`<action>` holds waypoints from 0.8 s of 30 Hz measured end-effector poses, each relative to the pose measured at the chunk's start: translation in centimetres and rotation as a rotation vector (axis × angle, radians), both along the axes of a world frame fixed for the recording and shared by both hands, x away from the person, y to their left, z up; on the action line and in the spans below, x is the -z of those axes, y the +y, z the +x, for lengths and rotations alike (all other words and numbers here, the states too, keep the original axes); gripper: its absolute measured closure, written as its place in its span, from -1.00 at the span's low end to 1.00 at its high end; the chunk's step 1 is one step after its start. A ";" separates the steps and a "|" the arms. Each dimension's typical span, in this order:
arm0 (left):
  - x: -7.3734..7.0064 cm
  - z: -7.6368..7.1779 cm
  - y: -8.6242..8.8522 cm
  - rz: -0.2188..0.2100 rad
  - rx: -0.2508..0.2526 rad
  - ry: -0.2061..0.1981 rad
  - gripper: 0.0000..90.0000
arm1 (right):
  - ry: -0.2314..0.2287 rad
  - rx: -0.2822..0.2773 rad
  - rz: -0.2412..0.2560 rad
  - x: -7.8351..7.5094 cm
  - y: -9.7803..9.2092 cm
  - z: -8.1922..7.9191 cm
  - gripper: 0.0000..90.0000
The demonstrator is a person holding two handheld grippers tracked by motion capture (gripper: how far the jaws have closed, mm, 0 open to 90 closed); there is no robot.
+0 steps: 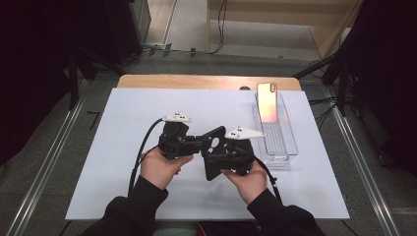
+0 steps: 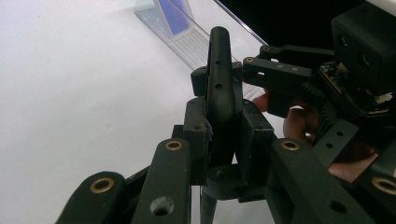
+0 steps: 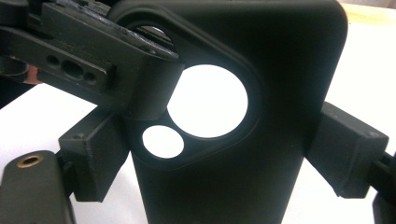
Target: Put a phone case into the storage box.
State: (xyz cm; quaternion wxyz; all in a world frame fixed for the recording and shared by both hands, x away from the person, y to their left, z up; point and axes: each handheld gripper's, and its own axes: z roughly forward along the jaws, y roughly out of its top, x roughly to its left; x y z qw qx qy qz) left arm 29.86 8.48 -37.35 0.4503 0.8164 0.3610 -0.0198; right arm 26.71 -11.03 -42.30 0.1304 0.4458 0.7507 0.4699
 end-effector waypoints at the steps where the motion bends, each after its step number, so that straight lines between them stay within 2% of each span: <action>1: -0.1 0.0 0.1 -0.002 0.002 -0.002 0.68 | -0.004 -0.001 -0.001 -0.1 0.0 0.0 -0.73; 3: -0.2 0.1 0.2 -0.027 0.007 0.004 0.51 | -0.009 -0.001 -0.010 -0.2 0.1 -0.1 -0.73; 10: -1.3 0.3 0.9 -0.041 0.007 0.014 0.24 | -0.004 -0.007 -0.027 0.0 0.1 0.1 -0.73; 11: -1.4 0.3 1.0 -0.051 0.010 0.021 0.18 | -0.004 -0.007 -0.030 0.1 0.1 0.1 -0.73; 14: -1.8 0.4 1.4 -0.047 0.034 0.025 0.04 | -0.003 -0.009 -0.026 0.0 -0.2 0.2 -0.73; 15: -1.9 0.3 1.6 -0.045 0.047 0.013 -0.01 | -0.010 -0.009 -0.029 0.0 -0.4 0.2 -0.73; 18: -1.8 0.5 2.1 -0.057 0.100 0.030 -0.15 | -0.015 -0.030 -0.023 -0.1 -1.0 0.4 -0.73; 20: -1.9 0.5 2.4 -0.076 0.120 0.021 -0.17 | -0.001 -0.053 -0.015 -0.2 -1.3 0.6 -0.73; 21: -1.8 0.5 2.6 -0.089 0.147 0.014 -0.17 | -0.003 -0.060 -0.013 -0.3 -1.5 0.6 -0.73; 22: -1.7 0.7 2.7 -0.100 0.179 0.026 -0.19 | -0.003 -0.071 -0.012 -0.4 -1.7 0.6 -0.73; 23: -1.5 0.8 2.8 -0.099 0.215 0.045 -0.27 | -0.008 -0.080 -0.015 -0.5 -1.8 0.7 -0.73; 24: -1.3 0.7 2.8 -0.084 0.239 0.042 -0.31 | -0.010 -0.090 -0.016 -0.6 -2.0 0.7 -0.73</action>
